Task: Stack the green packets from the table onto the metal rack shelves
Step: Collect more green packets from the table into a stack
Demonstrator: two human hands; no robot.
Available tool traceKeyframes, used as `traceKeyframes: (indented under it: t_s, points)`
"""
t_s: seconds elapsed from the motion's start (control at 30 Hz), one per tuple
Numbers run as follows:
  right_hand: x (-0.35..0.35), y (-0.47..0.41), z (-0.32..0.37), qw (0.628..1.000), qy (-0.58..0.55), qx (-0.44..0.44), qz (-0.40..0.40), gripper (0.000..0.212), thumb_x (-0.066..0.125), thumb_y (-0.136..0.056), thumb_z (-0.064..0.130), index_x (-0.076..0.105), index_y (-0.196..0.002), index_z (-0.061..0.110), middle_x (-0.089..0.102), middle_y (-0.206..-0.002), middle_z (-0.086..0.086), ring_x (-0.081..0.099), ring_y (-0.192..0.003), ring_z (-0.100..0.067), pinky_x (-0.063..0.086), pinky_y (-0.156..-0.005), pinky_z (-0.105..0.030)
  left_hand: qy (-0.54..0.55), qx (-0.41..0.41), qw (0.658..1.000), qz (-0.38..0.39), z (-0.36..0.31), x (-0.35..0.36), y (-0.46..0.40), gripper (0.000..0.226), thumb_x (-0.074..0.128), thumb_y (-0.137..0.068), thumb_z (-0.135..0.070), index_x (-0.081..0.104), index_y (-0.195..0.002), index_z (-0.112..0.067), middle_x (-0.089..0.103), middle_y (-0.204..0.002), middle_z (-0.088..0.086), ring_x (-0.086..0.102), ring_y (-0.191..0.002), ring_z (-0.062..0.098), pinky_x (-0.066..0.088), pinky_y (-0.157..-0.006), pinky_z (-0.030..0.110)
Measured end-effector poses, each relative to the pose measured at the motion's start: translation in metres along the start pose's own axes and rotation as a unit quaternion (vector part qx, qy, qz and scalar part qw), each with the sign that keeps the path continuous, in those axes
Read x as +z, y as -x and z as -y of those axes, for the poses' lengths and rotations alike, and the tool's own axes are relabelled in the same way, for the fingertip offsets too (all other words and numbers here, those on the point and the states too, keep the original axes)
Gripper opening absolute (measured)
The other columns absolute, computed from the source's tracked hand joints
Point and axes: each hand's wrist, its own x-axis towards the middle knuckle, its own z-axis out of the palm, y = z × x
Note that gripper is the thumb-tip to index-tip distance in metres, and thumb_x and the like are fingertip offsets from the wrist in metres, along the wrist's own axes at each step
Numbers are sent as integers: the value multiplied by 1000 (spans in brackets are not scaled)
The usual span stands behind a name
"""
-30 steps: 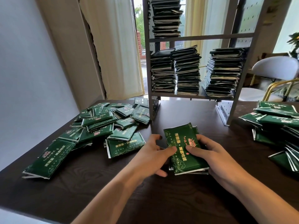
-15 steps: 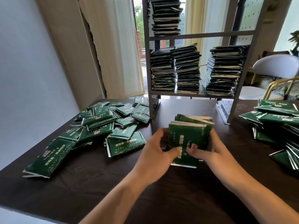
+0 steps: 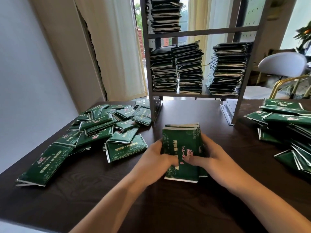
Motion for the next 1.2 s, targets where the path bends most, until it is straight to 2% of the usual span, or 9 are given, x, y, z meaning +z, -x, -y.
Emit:
traceKeyframes:
  t_s: [0.1,0.27,0.4,0.47,0.63,0.77,0.93,1.07,1.2]
  points:
    - [-1,-2,-2,999,-28,42,-12,48,68,-86,-6,61,-125,21,76,-110,3,72,-102,-15,59,-83,-26,-23,-28,999,8,0,-11,1,27,73,-81,-18,72,-106,-27,77,-98,-14,70,-97,4,49,-98,31]
    - [-2,-6,-7,989,-82,115,-39,59,70,-85,-4,53,-133,26,79,-97,-5,76,-90,-28,58,-83,-40,-147,-7,985,-89,11,-43,-7,40,70,-63,-53,72,-97,-33,75,-90,-16,69,-91,2,49,-103,37]
    - [1,-8,-9,985,-78,146,-41,70,72,-86,-1,45,-141,32,79,-92,-6,76,-86,-31,58,-88,-46,-403,58,893,-189,20,-58,-6,34,60,-86,-55,63,-115,-38,60,-116,-17,55,-111,4,18,-98,27]
    - [2,-8,-10,985,-72,153,-39,71,72,-87,0,43,-143,32,79,-92,-5,76,-87,-30,58,-89,-46,-452,35,867,-205,27,-62,-8,38,58,-91,-51,58,-127,-38,53,-132,-12,47,-126,9,17,-103,31]
    - [2,-8,-8,984,-73,158,-40,69,71,-88,3,44,-142,35,79,-96,-4,76,-90,-30,55,-95,-49,-519,-67,844,-120,41,-67,-13,60,47,-97,-51,33,-153,-32,32,-157,2,28,-145,22,27,-115,47]
    - [2,-8,-8,984,-77,158,-40,69,71,-88,3,44,-142,36,79,-98,-5,76,-91,-30,54,-96,-50,-520,-9,841,-148,35,-78,-15,58,55,-93,-52,44,-146,-32,53,-133,-1,47,-128,21,39,-106,39]
    - [1,-8,-7,984,-76,155,-33,68,70,-88,4,43,-141,36,79,-98,-6,76,-91,-30,54,-97,-50,-539,-58,837,-69,36,-77,-14,61,46,-95,-60,37,-151,-36,28,-160,1,31,-145,24,32,-116,47]
    - [1,-7,-8,985,-82,151,-33,65,70,-89,3,45,-140,34,79,-98,-5,76,-91,-30,56,-94,-49,-573,-10,816,-69,37,-66,-4,52,38,-103,-49,33,-153,-36,35,-157,-1,45,-138,24,40,-110,38]
    - [2,-8,-10,985,-78,149,-39,65,71,-88,4,46,-140,34,78,-98,-3,76,-92,-29,55,-95,-50,-612,105,780,-82,31,-49,10,45,38,-103,-48,40,-146,-35,57,-131,-4,63,-111,22,48,-91,34]
